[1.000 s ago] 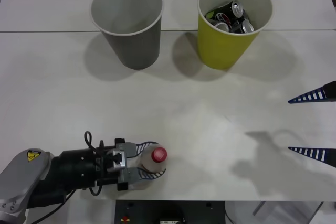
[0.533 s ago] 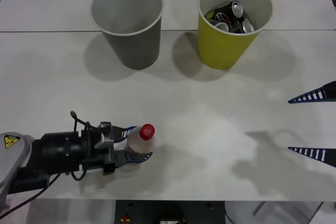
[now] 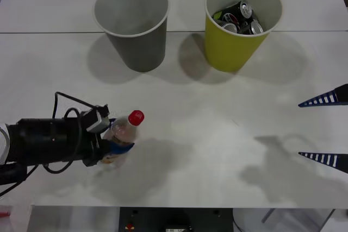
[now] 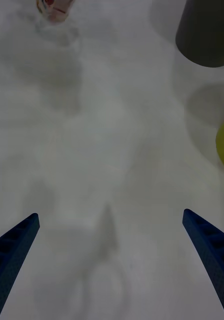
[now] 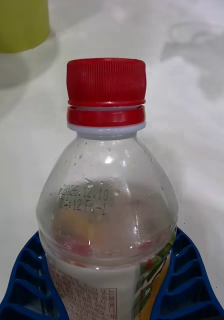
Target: Put the can into the green bin and the plastic bottle into the gray bin
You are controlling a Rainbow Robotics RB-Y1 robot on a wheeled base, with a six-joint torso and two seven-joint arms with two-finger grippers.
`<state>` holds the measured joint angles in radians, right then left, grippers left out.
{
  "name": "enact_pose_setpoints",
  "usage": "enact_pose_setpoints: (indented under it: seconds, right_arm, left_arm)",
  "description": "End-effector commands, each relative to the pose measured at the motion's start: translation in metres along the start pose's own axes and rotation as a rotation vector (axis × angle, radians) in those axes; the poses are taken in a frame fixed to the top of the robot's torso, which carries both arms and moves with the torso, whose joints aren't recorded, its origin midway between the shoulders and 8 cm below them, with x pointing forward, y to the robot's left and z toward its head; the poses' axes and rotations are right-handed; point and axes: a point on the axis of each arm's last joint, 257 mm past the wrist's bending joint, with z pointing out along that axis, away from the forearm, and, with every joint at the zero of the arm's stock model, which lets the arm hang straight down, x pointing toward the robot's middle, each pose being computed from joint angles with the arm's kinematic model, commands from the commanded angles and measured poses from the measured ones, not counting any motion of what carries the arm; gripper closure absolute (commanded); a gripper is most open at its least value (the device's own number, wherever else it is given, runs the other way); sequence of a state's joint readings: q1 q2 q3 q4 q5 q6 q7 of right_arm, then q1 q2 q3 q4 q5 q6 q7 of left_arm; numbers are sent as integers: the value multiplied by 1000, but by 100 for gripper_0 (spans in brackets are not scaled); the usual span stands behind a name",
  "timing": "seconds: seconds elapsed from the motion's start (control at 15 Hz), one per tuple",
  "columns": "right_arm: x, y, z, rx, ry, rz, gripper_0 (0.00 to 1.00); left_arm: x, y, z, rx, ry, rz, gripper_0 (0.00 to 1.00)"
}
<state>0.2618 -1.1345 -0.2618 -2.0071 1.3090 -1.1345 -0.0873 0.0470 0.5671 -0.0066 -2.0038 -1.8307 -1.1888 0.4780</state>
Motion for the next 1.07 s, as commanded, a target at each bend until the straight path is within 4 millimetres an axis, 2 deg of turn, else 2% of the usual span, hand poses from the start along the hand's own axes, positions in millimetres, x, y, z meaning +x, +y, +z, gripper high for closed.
enact_pose_setpoints:
  seconds: [0.07, 0.4, 0.67, 0.87, 1.07]
  right_arm:
    - [0, 0, 0, 0, 0, 0, 0]
    - [0, 0, 0, 0, 0, 0, 0]
    - [0, 0, 0, 0, 0, 0, 0]
    - [0, 0, 0, 0, 0, 0, 0]
    - [0, 0, 0, 0, 0, 0, 0]
  left_arm:
    - [-1, 17, -22, -42, 103, -3, 100]
    - [-10, 52, -65, -70, 263, -35, 100]
    - [-36, 82, -103, -92, 320, -73, 100]
    - [-56, 113, -128, -100, 323, -72, 100]
    - [-75, 135, -136, -100, 385, -22, 100]
